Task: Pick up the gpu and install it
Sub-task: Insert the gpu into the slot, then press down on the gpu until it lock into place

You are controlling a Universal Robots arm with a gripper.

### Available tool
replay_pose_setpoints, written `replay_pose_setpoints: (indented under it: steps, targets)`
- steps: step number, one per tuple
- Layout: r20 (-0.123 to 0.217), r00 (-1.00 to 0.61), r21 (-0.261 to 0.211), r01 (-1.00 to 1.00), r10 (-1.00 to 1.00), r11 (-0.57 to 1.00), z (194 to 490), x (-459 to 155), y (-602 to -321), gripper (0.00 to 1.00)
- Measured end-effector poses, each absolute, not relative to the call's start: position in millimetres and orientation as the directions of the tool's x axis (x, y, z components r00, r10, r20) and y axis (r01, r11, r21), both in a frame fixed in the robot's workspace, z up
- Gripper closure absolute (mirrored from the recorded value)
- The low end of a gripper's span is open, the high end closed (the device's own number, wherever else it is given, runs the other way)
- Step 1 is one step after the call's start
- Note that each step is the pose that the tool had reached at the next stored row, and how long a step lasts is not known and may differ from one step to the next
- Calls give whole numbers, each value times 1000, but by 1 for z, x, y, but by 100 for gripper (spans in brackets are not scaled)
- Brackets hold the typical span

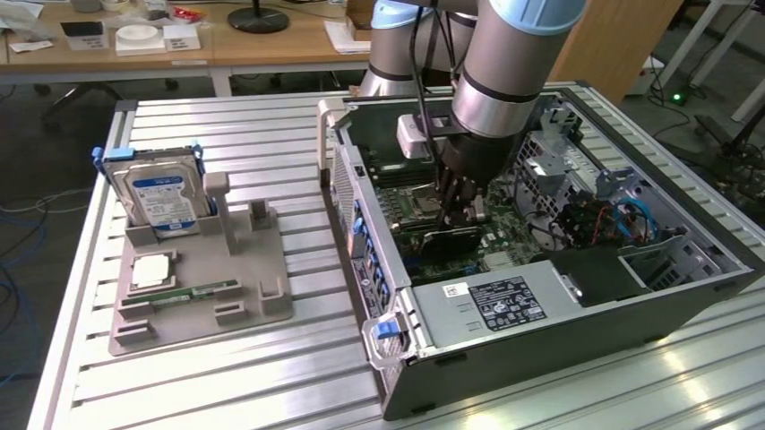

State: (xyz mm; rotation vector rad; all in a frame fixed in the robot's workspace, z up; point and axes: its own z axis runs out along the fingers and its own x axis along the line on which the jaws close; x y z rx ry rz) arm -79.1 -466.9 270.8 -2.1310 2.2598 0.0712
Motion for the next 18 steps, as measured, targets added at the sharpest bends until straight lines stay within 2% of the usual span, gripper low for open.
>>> replay_pose_setpoints:
  steps: [18]
  targets:
    - [-57, -58, 6, -998, -997, 58, 271, -98, -467, 89]
